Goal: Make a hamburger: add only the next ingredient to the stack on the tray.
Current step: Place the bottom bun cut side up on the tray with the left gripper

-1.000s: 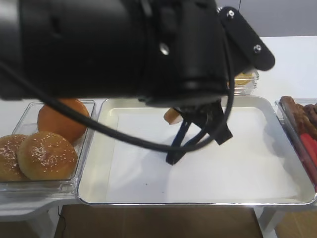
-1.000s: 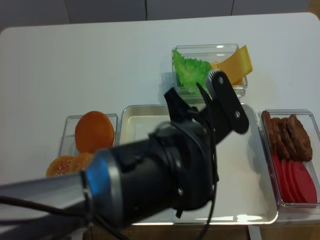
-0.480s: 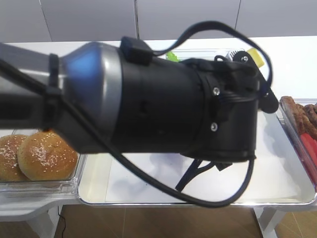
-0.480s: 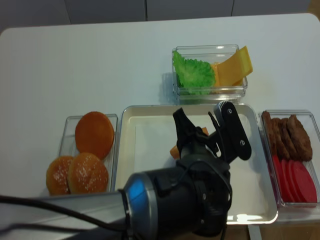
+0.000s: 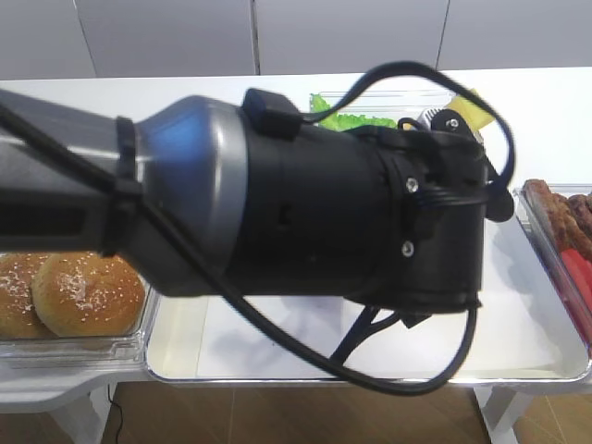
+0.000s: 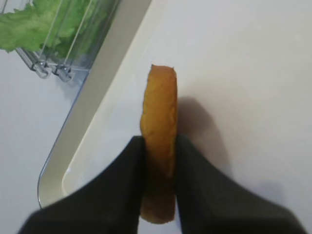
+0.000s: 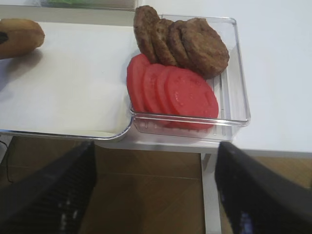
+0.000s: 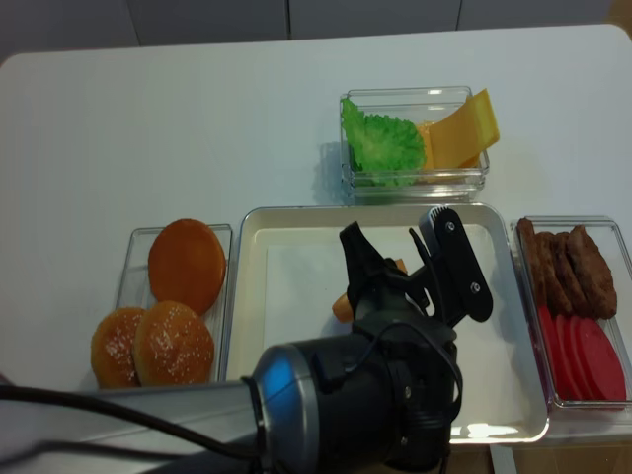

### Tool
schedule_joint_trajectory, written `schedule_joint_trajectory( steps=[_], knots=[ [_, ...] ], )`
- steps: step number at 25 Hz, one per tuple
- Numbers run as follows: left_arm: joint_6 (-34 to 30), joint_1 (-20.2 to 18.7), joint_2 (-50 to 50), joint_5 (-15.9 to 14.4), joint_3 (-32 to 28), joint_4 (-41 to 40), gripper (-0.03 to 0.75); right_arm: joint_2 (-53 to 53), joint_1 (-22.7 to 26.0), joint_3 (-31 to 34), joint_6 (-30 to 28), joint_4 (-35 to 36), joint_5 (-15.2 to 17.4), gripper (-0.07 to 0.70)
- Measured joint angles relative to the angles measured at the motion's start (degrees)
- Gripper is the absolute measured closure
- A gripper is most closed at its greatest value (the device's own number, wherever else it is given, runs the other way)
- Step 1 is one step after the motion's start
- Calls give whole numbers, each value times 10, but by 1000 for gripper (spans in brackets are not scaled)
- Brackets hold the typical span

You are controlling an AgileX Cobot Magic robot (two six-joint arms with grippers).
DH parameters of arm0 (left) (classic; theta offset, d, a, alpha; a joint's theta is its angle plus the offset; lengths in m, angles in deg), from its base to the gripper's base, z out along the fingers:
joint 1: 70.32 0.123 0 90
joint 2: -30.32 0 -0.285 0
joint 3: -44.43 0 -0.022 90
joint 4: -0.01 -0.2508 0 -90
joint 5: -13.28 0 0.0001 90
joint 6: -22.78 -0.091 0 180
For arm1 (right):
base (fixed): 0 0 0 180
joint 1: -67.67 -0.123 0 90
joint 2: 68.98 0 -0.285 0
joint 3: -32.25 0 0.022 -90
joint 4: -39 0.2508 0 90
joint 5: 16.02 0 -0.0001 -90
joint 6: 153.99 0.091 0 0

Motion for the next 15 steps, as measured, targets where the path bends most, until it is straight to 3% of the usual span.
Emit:
schedule_joint_trajectory(
  steps=[11,15],
  knots=[
    [2,0,0,2,0,4,540,0,0,0,0,0,0,59],
    [4,0,0,8,0,8,476,0,0,0,0,0,0,59]
  ],
)
